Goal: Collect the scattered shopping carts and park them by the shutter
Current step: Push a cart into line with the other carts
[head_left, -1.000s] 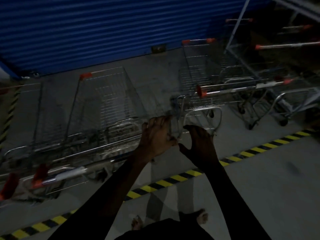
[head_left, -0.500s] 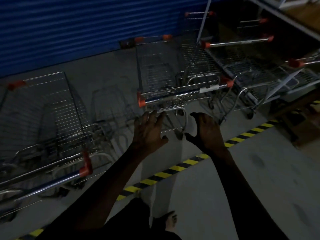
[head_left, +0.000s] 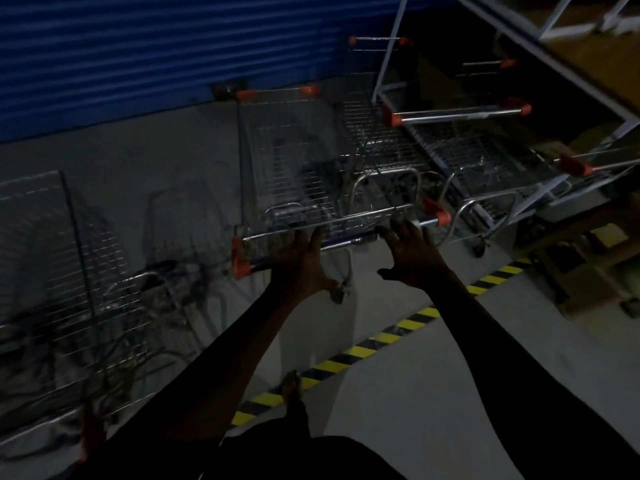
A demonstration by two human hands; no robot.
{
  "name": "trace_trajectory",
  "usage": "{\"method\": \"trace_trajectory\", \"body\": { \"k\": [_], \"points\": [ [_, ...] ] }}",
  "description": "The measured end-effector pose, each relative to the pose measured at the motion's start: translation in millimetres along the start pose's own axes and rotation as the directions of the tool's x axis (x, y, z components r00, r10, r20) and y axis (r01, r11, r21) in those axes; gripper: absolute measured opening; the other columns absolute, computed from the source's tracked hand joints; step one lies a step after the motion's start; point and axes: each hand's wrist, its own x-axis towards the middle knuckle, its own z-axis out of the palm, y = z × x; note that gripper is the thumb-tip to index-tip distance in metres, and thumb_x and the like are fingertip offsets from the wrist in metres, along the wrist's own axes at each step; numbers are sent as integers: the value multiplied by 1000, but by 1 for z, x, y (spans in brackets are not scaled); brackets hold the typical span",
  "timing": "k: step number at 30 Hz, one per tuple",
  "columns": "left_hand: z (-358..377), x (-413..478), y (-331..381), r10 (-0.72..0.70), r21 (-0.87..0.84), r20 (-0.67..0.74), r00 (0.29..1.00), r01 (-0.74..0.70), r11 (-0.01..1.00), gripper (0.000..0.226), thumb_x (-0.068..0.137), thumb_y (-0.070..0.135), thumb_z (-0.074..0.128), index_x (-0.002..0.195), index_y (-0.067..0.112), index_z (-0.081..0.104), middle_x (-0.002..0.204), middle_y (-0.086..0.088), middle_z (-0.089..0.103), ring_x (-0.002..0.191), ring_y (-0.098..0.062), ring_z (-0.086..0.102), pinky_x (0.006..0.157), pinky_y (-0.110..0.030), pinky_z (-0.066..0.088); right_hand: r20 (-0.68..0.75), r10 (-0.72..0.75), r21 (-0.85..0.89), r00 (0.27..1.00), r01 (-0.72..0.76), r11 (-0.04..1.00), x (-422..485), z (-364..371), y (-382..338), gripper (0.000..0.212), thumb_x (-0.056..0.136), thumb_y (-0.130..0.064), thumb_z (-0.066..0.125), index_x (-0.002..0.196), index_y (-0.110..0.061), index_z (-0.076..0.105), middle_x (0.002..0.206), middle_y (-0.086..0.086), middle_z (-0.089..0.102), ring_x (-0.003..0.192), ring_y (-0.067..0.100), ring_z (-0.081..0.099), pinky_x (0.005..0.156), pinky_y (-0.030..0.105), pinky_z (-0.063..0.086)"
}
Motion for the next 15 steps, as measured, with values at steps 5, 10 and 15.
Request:
{"method": "trace_trajectory", "body": {
  "k": [5, 10, 15],
  "points": [
    [3, 26, -11, -8, 127, 75, 997, -2, 992, 111, 65, 70, 69, 152, 25, 17, 147, -11, 37, 131, -36, 37, 104, -51, 31, 83, -52, -90, 995, 59, 994, 38, 7, 18, 95, 75, -60, 67, 151, -27, 21, 156, 6, 25, 144, 32, 17, 114, 56, 11],
    [9, 43, -17, -68, 57, 176, 982, 59, 997, 92, 72, 60, 71, 147, 25, 29, 135, -7, 51, 120, -31, 50, 93, -41, 45, 109, -137, -73, 984, 146, 987, 71, 11, 27, 68, 74, -56, 69, 135, -30, 49, 127, 1, 57, 122, 30, 47, 104, 48, 31],
    [9, 50, -21, -159, 97, 123, 980, 147, 984, 40, 78, 48, 64, 109, 23, 61, 106, -1, 65, 102, -25, 62, 81, -32, 47, 81, -189, -236, 979, 203, 950, 93, 15, 20, 38, 57, -56, 79, 74, -24, 66, 79, 2, 63, 77, 32, 60, 66, 43, 47]
  ]
}}
